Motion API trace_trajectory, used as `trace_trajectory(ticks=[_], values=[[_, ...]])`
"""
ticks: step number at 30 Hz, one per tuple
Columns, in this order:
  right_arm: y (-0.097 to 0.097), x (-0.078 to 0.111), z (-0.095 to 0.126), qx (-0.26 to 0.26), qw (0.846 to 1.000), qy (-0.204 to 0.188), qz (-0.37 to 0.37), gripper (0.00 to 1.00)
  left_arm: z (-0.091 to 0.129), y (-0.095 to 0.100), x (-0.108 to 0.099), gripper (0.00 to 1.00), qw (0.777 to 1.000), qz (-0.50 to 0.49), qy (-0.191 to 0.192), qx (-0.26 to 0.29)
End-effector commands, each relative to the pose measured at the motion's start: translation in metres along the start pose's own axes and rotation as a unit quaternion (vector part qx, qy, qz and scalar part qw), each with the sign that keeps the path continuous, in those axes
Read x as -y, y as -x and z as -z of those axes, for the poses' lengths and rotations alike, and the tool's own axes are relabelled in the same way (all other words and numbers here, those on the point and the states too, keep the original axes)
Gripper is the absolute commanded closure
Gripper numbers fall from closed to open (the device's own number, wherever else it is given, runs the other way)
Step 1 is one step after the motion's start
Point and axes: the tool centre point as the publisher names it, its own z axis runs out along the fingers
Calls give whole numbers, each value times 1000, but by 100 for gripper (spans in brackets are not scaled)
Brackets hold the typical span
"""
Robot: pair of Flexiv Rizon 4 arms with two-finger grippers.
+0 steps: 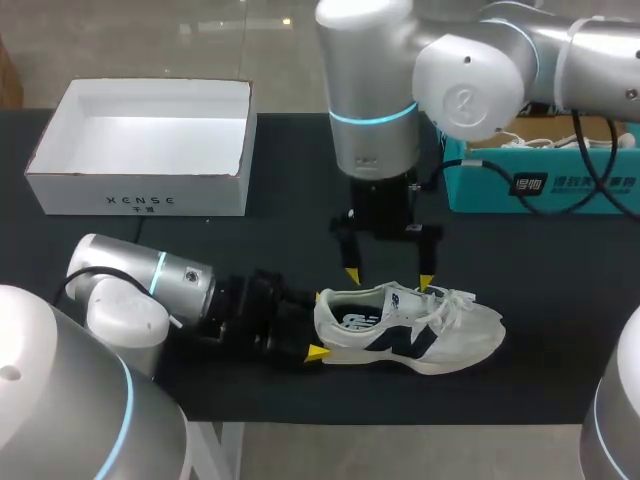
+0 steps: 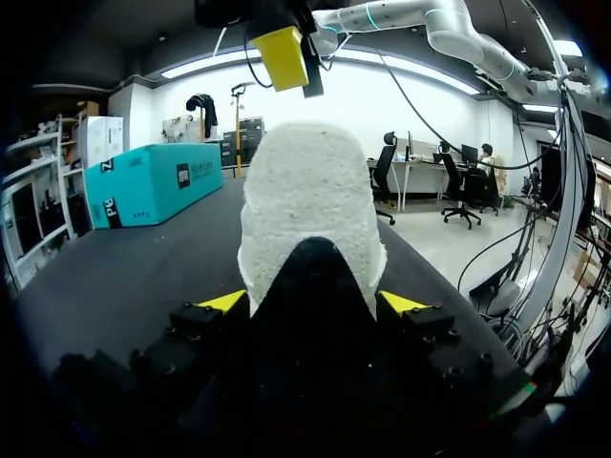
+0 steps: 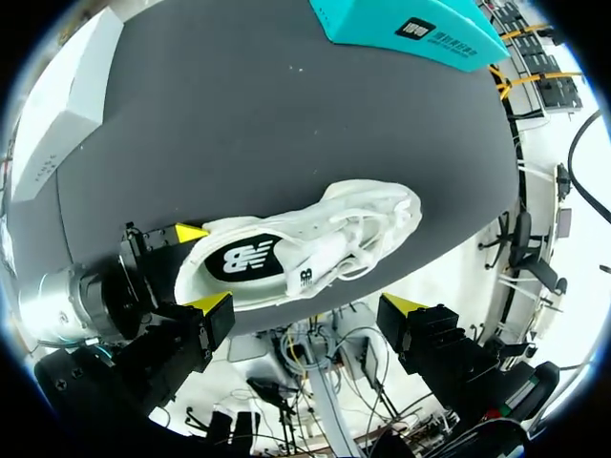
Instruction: Take the shoe out of the shoebox, open the shoe tongue, remove and reinsert the insole, then place the shoe into the shoebox
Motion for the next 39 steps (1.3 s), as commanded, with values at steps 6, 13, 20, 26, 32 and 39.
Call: trace_trajectory(ticks=[6, 13, 20, 26, 32, 39], values=[[-17, 12, -3, 32, 998, 30, -55, 0, -6, -2, -4, 100, 1000, 0, 1, 1], [-23, 16, -17, 55, 996, 46, -53, 0, -6, -2, -4, 100, 1000, 0, 1, 1], [-18, 11, -30, 86, 992, 68, -55, 0, -6, -2, -4, 100, 1000, 0, 1, 1], [-5, 6, -45, 86, 992, 66, -66, 0, -6, -2, -4, 100, 1000, 0, 1, 1], [1, -3, -60, 91, 992, 64, -67, 0, -6, -2, -4, 100, 1000, 0, 1, 1], [9, -12, -73, 86, 991, 66, -74, 0, -6, -2, -4, 100, 1000, 0, 1, 1]])
